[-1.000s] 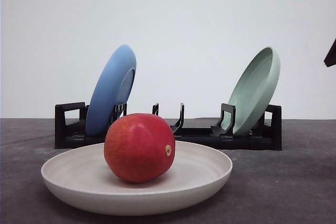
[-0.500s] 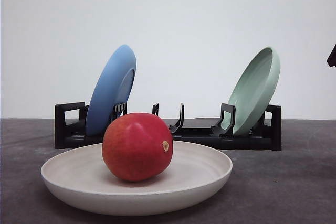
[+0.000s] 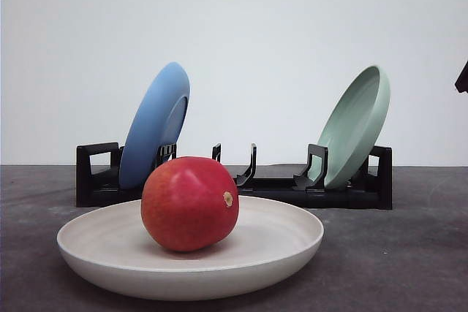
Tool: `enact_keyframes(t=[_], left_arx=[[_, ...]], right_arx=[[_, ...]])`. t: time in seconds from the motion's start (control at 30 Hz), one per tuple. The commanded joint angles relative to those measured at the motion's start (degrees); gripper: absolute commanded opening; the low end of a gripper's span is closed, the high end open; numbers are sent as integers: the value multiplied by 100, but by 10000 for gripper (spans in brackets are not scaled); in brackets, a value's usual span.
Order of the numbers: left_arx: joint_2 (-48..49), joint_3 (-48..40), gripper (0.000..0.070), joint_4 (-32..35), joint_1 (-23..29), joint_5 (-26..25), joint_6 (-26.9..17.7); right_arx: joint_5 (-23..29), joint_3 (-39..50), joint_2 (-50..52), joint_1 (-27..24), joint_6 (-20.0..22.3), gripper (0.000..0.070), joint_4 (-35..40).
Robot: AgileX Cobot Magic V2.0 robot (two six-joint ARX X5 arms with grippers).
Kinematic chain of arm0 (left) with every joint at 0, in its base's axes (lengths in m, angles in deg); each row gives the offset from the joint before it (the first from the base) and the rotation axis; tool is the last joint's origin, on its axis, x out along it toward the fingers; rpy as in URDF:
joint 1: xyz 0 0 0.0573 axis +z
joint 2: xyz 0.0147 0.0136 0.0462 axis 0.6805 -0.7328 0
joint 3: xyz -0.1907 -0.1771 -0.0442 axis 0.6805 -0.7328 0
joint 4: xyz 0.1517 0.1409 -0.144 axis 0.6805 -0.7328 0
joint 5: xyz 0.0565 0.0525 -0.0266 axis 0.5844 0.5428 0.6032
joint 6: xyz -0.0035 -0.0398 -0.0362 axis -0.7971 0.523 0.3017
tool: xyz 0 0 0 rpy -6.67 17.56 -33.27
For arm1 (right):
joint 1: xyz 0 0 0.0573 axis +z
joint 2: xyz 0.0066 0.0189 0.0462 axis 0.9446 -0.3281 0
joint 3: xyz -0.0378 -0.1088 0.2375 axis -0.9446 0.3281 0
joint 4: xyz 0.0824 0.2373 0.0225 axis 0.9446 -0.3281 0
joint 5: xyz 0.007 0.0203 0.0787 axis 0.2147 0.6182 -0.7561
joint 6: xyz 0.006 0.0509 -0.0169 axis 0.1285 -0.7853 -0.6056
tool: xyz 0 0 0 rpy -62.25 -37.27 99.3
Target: Place pomegranate in white plate
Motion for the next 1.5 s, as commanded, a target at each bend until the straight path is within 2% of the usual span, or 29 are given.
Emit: enact_keyframes(t=[0.0, 0.17, 0.43, 0.8, 1.47], left_arx=[[207, -190, 0, 104, 123, 65, 58], [793, -717, 0, 95, 483, 318, 3], [1552, -1282, 0, 93, 540, 575, -57], [1558, -1436, 0, 110, 297, 1046, -333], [1549, -1436, 0, 111, 55, 1057, -332]], right_arx=[[7, 13, -15, 22, 61, 46, 56], [7, 13, -15, 22, 61, 46, 56], [7, 13, -15, 22, 61, 46, 58], [7, 13, -15, 22, 61, 46, 84], [7, 13, -15, 22, 61, 46, 83]])
